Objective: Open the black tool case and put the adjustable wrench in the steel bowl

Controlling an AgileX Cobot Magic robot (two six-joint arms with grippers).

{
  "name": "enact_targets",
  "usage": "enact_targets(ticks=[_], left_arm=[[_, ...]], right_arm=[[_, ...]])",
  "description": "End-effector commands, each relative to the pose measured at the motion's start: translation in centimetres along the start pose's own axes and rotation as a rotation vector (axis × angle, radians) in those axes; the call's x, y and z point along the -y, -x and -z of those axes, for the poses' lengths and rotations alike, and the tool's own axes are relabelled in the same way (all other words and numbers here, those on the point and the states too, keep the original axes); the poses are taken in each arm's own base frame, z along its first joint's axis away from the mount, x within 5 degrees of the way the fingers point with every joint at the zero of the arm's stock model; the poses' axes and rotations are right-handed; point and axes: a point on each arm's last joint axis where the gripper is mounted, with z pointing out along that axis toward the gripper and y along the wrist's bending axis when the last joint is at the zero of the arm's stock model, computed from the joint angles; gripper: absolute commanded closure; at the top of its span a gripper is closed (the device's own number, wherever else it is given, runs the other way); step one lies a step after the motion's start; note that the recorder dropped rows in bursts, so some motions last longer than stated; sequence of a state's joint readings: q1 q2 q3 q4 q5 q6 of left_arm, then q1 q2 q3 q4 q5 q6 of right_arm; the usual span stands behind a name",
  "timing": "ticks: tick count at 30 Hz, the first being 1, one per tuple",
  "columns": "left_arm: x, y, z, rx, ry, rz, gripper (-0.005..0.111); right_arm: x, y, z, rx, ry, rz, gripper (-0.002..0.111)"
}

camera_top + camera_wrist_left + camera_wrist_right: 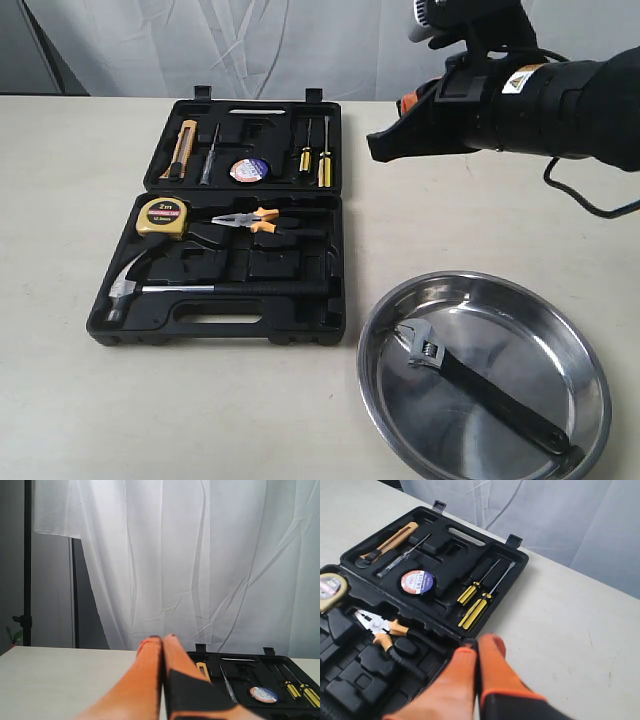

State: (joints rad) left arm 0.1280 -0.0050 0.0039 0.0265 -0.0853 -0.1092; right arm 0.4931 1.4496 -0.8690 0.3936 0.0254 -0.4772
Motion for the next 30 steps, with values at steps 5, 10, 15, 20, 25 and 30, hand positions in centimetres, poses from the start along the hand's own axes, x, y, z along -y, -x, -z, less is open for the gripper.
enact_targets(ticks=[5,10,15,20,25,30], left_arm=[[0.0,0.1,0.0,0.004,-0.002,-0.002,0.106],[0.0,0.1,0.0,0.004,-0.002,-0.002,0.106],[0.0,0.1,0.0,0.004,-0.002,-0.002,0.106],[0.0,0.1,0.0,0.004,-0.002,-0.002,0.106],[0.0,0.1,0.0,0.004,-0.002,-0.002,0.106],[0.0,0.1,0.0,0.004,-0.002,-0.002,0.106]], right_arm=[[0.2,1.3,2.0,0.067,-0.002,-0.13,0.108],[0.2,3.8,7.9,0.2,-0.001,0.017,0.108],[3.3,-1.2,14.5,0.169,-0.141,-0.15,0.108],[2.5,-8.5,19.9,0.289,-0.307,-0.186,0.108],[0.9,-11.6,22.3,0.43,-0.348,-0.159,0.108],[0.2,-13.7,22.3,0.472,-0.354,-0.149,0.108]])
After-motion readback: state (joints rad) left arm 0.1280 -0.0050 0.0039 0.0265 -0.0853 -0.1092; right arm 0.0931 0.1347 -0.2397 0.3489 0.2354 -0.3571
